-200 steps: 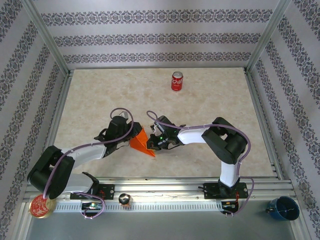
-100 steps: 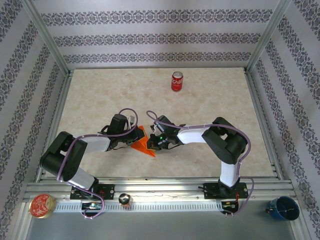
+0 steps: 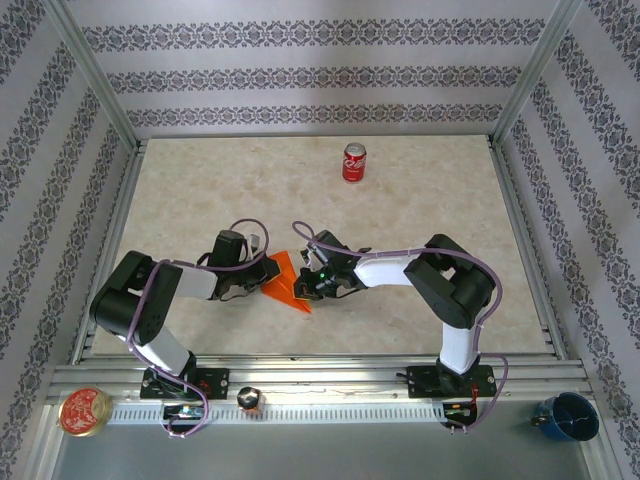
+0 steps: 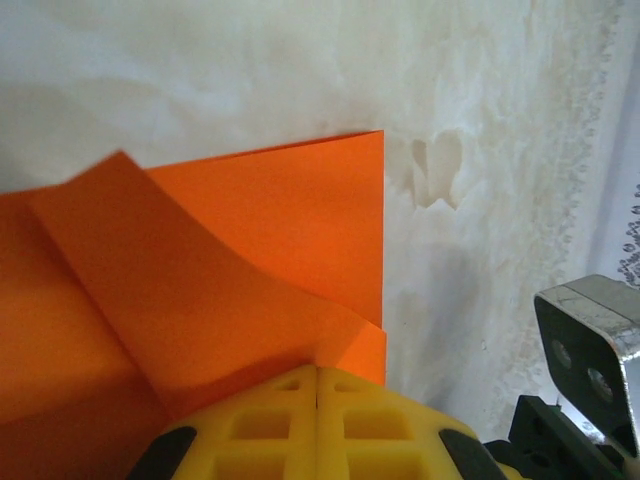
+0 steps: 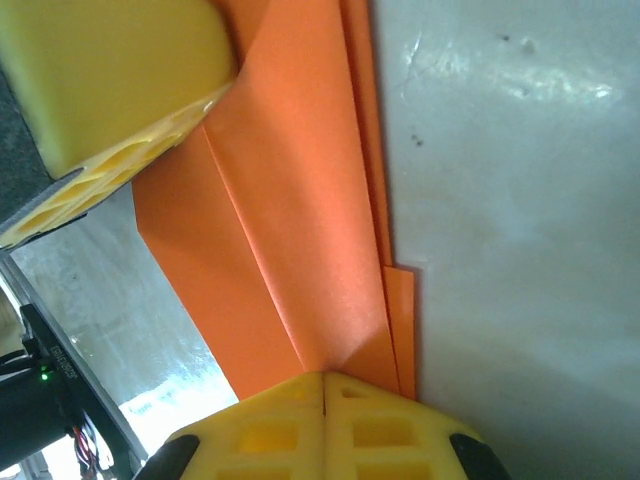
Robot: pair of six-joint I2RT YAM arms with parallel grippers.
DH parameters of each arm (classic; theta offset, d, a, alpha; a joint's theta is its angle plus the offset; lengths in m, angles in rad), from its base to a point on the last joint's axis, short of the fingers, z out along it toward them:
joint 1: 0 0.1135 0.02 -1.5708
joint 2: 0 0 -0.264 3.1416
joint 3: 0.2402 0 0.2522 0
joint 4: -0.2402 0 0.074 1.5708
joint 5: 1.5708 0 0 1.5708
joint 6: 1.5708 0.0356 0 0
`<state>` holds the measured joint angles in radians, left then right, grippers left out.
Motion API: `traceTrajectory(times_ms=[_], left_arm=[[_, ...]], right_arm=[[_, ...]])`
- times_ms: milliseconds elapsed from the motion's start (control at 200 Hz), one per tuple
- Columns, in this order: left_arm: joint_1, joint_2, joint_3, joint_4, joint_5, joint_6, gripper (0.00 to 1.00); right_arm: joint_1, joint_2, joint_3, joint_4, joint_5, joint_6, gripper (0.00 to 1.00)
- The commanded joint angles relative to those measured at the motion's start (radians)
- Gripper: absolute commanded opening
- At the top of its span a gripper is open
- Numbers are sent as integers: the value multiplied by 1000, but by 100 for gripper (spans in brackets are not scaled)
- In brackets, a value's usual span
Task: Fold a paper plane with a square sheet of paper (pick it up from the middle)
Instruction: Fourth fold the wing at the center of the table.
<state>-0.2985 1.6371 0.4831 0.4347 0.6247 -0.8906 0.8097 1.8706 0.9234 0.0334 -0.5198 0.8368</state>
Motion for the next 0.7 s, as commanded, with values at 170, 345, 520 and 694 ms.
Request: traceTrajectory(times_ms=[170, 345, 520, 694], left_arm=[[79, 56, 52, -67, -56, 55, 2], [126, 66, 131, -183, -65, 114, 2], [176, 124, 196, -226, -46, 149, 2], [206, 148, 240, -290, -48, 184, 1]], right_arm=[[5, 13, -24, -146, 67, -32, 0], [5, 15, -28, -147, 65, -36, 0], [5, 13, -29, -151, 64, -42, 0], [3, 7, -31, -152, 66, -48, 0]])
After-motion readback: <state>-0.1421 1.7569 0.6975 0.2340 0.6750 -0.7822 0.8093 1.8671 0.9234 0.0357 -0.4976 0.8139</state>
